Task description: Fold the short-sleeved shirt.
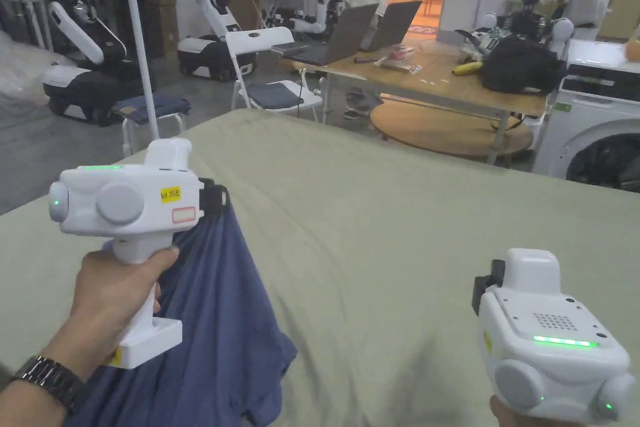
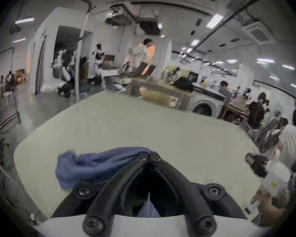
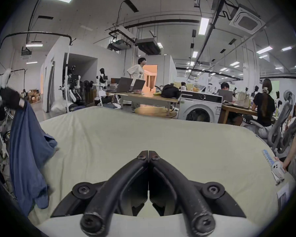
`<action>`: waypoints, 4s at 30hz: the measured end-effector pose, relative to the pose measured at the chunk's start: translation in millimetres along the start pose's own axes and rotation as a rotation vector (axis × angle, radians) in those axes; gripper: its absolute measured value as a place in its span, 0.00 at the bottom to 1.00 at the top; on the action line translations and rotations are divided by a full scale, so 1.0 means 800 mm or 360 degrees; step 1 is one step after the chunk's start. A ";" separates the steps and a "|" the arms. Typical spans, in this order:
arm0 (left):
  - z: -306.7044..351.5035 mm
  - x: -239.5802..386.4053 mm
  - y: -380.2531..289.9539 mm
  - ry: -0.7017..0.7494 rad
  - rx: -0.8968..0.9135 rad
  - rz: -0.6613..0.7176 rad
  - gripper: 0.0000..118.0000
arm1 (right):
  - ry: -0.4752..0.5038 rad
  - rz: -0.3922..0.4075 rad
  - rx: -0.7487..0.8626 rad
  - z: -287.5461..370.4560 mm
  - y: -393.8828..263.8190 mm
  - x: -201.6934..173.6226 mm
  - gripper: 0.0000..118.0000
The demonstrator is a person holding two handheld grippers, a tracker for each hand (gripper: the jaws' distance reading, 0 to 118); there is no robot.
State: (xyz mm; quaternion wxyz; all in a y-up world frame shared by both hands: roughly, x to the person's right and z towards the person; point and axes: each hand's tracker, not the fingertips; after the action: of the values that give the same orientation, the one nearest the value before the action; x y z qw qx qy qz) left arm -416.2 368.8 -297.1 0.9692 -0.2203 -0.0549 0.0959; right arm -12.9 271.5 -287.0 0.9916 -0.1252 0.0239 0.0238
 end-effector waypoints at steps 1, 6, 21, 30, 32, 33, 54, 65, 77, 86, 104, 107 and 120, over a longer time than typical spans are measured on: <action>-0.001 0.022 0.014 -0.0056 0.0008 -0.0031 0.00 | -0.0019 -0.0004 0.0011 0.004 0.003 0.009 0.00; -0.014 0.136 0.058 -0.0372 0.0069 -0.0148 0.00 | -0.0145 -0.0045 0.0061 0.027 0.014 0.062 0.00; -0.079 0.479 -0.054 -0.1191 -0.0205 -0.0455 0.00 | -0.0699 -0.0140 0.0095 0.143 0.005 0.262 0.00; -0.120 0.495 -0.199 -0.1148 -0.0656 -0.0400 0.08 | -0.0798 -0.0218 -0.0022 0.171 -0.033 0.300 0.00; -0.124 0.487 -0.212 -0.1185 -0.0738 -0.0349 0.34 | -0.0785 -0.0226 -0.0040 0.168 -0.037 0.298 0.00; -0.122 0.481 -0.215 -0.1181 -0.0734 -0.0325 0.37 | -0.0772 -0.0226 -0.0049 0.166 -0.039 0.295 0.00; -0.149 0.253 -0.148 -0.0415 -0.0419 -0.0120 0.00 | -0.0496 -0.0170 -0.0092 0.079 -0.025 0.219 0.00; -0.336 0.240 -0.094 -0.0334 -0.0856 0.0007 0.46 | -0.0458 -0.0136 -0.0127 0.043 -0.014 0.234 0.00; -0.373 0.293 -0.162 -0.0229 -0.0886 -0.0452 0.00 | -0.0496 -0.0191 -0.0338 0.022 -0.025 0.312 0.00; -0.293 0.263 -0.143 -0.0371 -0.0660 -0.0297 0.00 | -0.0310 -0.0136 -0.0829 -0.102 -0.022 0.368 0.56; -0.243 0.223 -0.115 -0.0346 -0.0558 -0.0214 0.00 | -0.0251 -0.0158 -0.0851 -0.126 -0.047 0.378 0.00; -0.229 0.209 -0.086 -0.0315 -0.0509 -0.0205 0.00 | -0.0310 -0.0195 -0.0712 -0.098 -0.018 0.389 0.00; -0.118 0.189 0.093 -0.0247 -0.0130 -0.0189 0.00 | -0.0358 -0.0186 -0.0247 0.022 0.155 0.379 0.00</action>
State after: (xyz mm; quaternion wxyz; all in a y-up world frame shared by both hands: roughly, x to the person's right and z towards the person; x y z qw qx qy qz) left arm -266.6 427.0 -404.6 0.9562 -0.2478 -0.1467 0.0527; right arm 283.5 408.0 -316.8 0.9750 -0.1991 -0.0966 -0.0184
